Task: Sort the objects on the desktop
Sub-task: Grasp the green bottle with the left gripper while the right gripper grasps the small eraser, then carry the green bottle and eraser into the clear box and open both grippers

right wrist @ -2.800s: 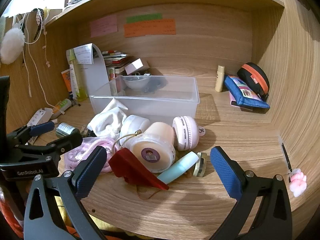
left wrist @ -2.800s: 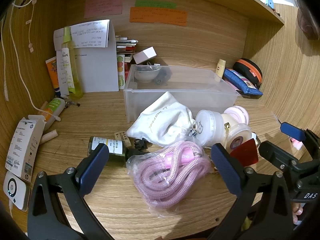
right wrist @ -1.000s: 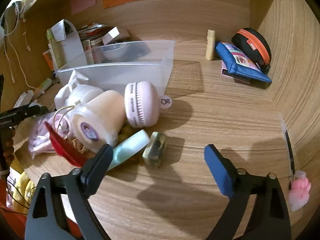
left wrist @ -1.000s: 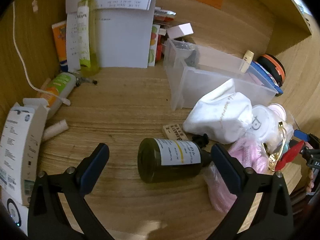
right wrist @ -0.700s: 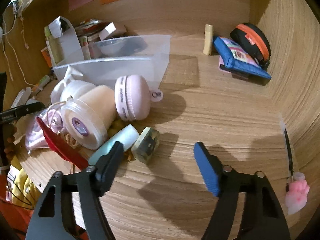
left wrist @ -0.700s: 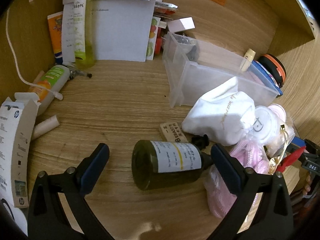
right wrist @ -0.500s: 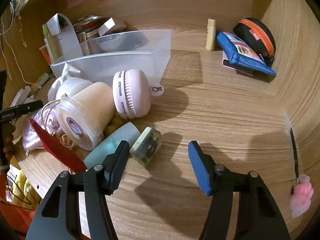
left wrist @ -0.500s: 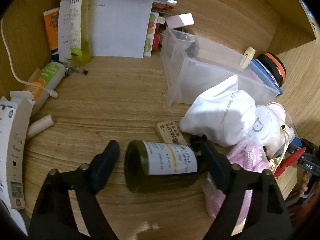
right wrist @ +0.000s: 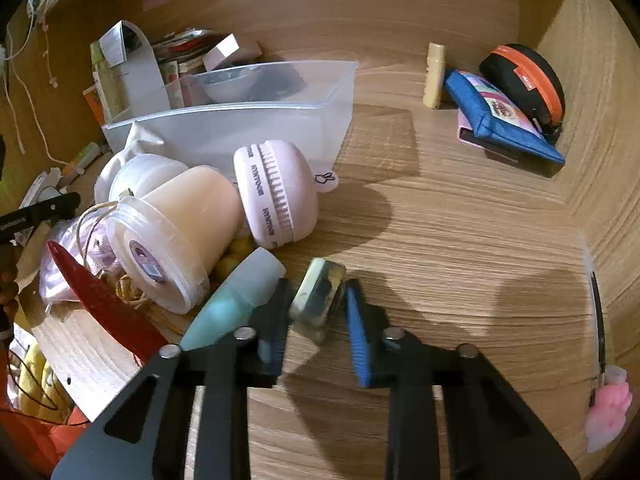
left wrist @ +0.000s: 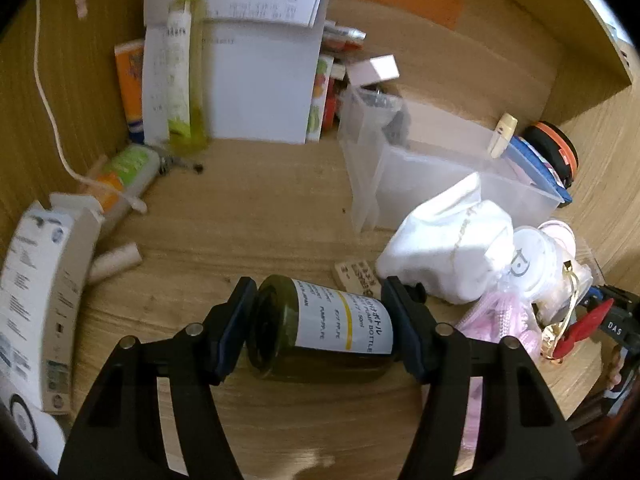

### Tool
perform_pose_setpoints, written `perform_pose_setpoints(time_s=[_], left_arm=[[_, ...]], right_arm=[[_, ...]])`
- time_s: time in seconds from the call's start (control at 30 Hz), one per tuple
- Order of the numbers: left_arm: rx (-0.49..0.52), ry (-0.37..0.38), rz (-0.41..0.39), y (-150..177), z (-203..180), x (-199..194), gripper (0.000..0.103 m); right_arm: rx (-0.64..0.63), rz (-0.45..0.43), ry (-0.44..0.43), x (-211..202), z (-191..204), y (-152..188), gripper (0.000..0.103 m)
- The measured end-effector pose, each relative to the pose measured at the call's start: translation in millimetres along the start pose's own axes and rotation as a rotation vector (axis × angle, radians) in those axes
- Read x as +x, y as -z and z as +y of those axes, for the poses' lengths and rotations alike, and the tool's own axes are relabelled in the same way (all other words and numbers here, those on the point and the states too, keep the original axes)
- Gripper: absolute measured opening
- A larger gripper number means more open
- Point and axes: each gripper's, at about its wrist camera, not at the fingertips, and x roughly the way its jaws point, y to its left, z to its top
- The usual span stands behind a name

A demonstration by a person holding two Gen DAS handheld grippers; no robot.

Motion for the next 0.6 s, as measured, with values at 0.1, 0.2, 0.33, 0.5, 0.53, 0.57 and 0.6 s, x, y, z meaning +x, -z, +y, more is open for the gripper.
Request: perform_pose_setpoints(time_s=[0.1, 0.2, 0.33, 0.5, 0.53, 0.57, 0.6], left_arm=[[0.019, -0.015, -0.048, -5.2, -3.4, -8.7, 0.064], [0.013, -0.006, -0.079, -12.1, -3.3, -13.7, 0.064], [0.026, -0.009, -0.135, -23.6, -7.3, -25.9, 0.064], [0.055, -0.022, -0.187, -40.4, -14.7, -35.6, 0.064], [0.061, -0.022, -0.196, -44.6, -16.4, -37.5, 0.064], [0.065, -0.022, -0.202, -47.8, -17.9, -38.8, 0.064], [0.071, -0.020, -0.208, -50.8, -19.7, -39.8, 0.064]], right_arm=[[0.019, -0.008, -0.006, -1.6, -4.2, 0.5, 0.015], [0.031, -0.025, 0.003, -4.6, -7.1, -0.1, 0.015], [0.044, -0.056, 0.000, -16.8, -11.4, -6.4, 0.015], [0.038, -0.111, -0.005, -35.9, -11.9, -22.0, 0.015], [0.035, -0.125, -0.009, -40.0, -11.7, -26.2, 0.015], [0.031, -0.137, -0.015, -43.4, -11.2, -29.8, 0.015], [0.027, -0.152, -0.019, -47.0, -10.6, -34.0, 0.015]])
